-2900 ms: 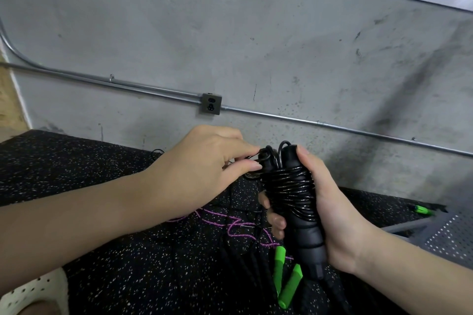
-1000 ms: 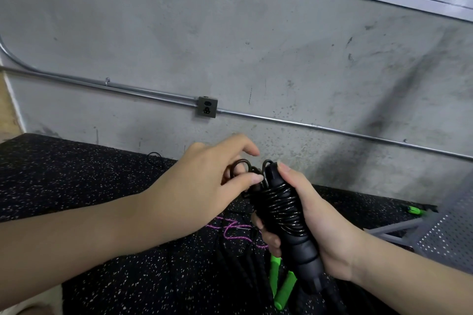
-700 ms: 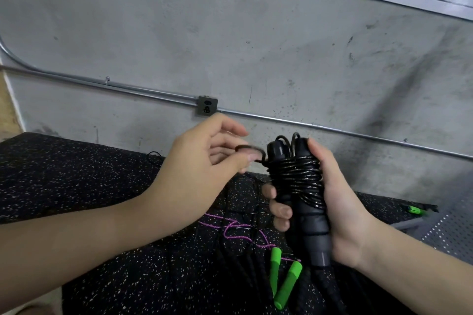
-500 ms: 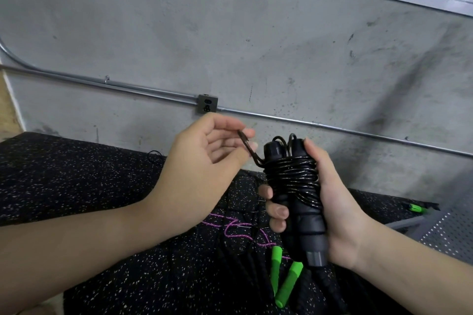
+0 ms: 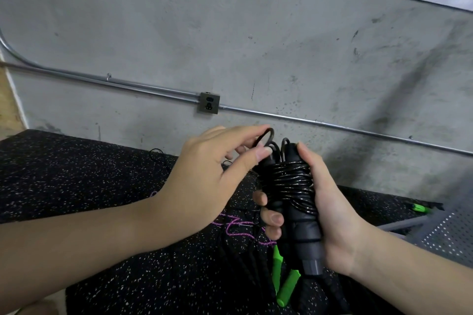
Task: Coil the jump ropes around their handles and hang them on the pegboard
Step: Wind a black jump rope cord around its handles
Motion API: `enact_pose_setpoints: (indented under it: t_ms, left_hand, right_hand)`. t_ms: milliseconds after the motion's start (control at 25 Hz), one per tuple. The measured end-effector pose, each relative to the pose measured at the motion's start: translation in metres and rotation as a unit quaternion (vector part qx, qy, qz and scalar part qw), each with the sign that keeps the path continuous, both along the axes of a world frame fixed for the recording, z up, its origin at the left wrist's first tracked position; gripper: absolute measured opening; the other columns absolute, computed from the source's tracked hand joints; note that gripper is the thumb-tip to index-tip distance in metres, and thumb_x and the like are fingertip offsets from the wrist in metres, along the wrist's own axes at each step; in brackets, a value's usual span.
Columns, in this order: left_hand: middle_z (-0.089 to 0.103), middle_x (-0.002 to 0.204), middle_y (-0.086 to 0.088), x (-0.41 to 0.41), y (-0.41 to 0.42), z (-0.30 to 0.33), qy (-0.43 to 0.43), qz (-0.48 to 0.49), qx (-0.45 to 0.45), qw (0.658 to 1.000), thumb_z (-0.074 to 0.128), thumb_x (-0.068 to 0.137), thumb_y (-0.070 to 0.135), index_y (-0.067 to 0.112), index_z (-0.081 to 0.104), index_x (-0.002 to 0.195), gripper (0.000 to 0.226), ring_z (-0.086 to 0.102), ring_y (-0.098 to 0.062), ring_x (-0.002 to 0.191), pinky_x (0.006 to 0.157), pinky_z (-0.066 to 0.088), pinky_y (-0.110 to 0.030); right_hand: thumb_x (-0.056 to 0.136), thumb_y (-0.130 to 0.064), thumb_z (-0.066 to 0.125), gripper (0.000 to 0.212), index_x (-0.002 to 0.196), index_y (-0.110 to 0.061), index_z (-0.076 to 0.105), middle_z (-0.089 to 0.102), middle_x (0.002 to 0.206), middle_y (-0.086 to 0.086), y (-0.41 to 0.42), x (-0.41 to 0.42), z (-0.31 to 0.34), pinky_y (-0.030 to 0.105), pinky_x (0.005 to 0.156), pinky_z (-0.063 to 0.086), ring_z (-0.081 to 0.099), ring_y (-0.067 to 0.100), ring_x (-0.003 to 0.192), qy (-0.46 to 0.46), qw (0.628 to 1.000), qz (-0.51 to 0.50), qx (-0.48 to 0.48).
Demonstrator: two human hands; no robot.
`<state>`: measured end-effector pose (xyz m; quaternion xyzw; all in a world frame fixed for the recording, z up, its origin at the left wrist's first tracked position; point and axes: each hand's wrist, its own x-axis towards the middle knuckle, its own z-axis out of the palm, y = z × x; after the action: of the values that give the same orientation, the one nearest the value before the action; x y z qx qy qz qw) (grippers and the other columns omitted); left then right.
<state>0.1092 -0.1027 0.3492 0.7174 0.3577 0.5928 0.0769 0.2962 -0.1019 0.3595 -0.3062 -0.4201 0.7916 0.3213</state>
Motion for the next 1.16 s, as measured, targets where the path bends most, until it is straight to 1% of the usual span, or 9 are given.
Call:
enact_pose_setpoints:
  t_ms: [120,200,280,480,560,720,920,1120,1160]
  left_hand:
    - [0.073,0.094,0.007,-0.001,0.0,0.002,-0.014,-0.021,-0.012,1.0,0.067,0.098,0.028,0.029,0.066,0.131,0.032,0.068,-0.015,0.09,0.083,0.054,-0.03]
    - [0.063,0.081,0.002,-0.002,0.001,0.0,-0.002,-0.019,-0.009,1.0,0.069,0.097,0.025,0.03,0.066,0.131,0.035,0.059,-0.017,0.08,0.077,0.05,-0.031]
    - [0.054,0.077,0.005,-0.003,0.004,-0.002,0.019,-0.009,-0.013,1.0,0.068,0.096,0.026,0.029,0.068,0.131,0.035,0.054,-0.017,0.077,0.074,0.047,-0.031]
    - [0.06,0.084,0.018,-0.01,0.005,0.001,0.082,-0.023,-0.035,0.996,0.064,0.1,0.029,0.025,0.071,0.13,0.031,0.063,-0.016,0.083,0.076,0.05,-0.029]
    - [0.061,0.085,0.017,-0.013,0.004,0.003,0.108,-0.02,-0.026,0.994,0.063,0.101,0.03,0.025,0.07,0.132,0.032,0.062,-0.014,0.085,0.077,0.05,-0.028]
    - [0.056,0.08,0.011,-0.015,0.006,0.007,0.184,0.002,0.027,0.982,0.057,0.102,0.028,0.019,0.07,0.132,0.034,0.051,-0.009,0.081,0.074,0.045,-0.026]
    - [0.042,0.074,0.016,-0.02,0.005,0.016,0.27,-0.002,0.035,0.962,0.051,0.105,0.027,0.017,0.072,0.122,0.029,0.041,-0.008,0.077,0.072,0.037,-0.022]
    - [0.056,0.08,0.02,-0.021,-0.002,0.022,0.256,-0.013,-0.025,0.966,0.05,0.105,0.032,0.029,0.059,0.142,0.038,0.051,-0.004,0.084,0.075,0.039,-0.019]
    - [0.057,0.08,0.019,-0.021,-0.002,0.022,0.26,-0.021,-0.04,0.965,0.05,0.105,0.032,0.032,0.059,0.142,0.039,0.053,-0.003,0.084,0.075,0.04,-0.02]
  right_hand:
    - [0.088,-0.076,0.046,0.06,0.11,-0.025,0.069,0.052,0.081,0.008,0.0,-0.001,0.001,0.03,0.055,0.038,0.04,0.016,0.057,0.002,1.0,0.007,-0.001]
    - [0.088,-0.076,0.046,0.061,0.11,-0.024,0.068,0.051,0.081,0.008,0.0,-0.001,0.002,0.03,0.055,0.037,0.039,0.016,0.058,-0.001,1.0,0.012,0.009]
    - [0.088,-0.076,0.047,0.062,0.113,-0.023,0.066,0.051,0.082,0.008,0.0,-0.001,0.003,0.031,0.056,0.037,0.04,0.017,0.058,-0.005,1.0,0.009,0.018]
    - [0.089,-0.075,0.045,0.06,0.109,-0.023,0.067,0.054,0.082,0.011,0.001,0.001,0.003,0.032,0.056,0.039,0.042,0.018,0.058,-0.044,0.997,-0.017,0.057]
    - [0.09,-0.074,0.045,0.059,0.106,-0.022,0.069,0.055,0.081,0.012,0.0,0.001,0.003,0.032,0.057,0.039,0.044,0.019,0.057,-0.066,0.995,-0.028,0.073]
    - [0.086,-0.073,0.051,0.06,0.102,-0.017,0.066,0.057,0.081,0.014,-0.004,-0.001,0.003,0.032,0.056,0.042,0.047,0.02,0.055,-0.113,0.988,-0.042,0.097]
    - [0.086,-0.073,0.052,0.061,0.097,-0.014,0.064,0.057,0.082,0.017,-0.006,-0.001,0.002,0.033,0.057,0.042,0.048,0.022,0.056,-0.138,0.984,-0.041,0.104]
    - [0.088,-0.073,0.049,0.06,0.097,-0.016,0.066,0.057,0.082,0.017,-0.006,0.001,0.004,0.032,0.056,0.043,0.049,0.021,0.056,-0.146,0.982,-0.037,0.114]
    - [0.088,-0.073,0.049,0.06,0.097,-0.016,0.066,0.057,0.082,0.017,-0.006,0.001,0.003,0.032,0.056,0.043,0.049,0.021,0.056,-0.153,0.981,-0.036,0.116]
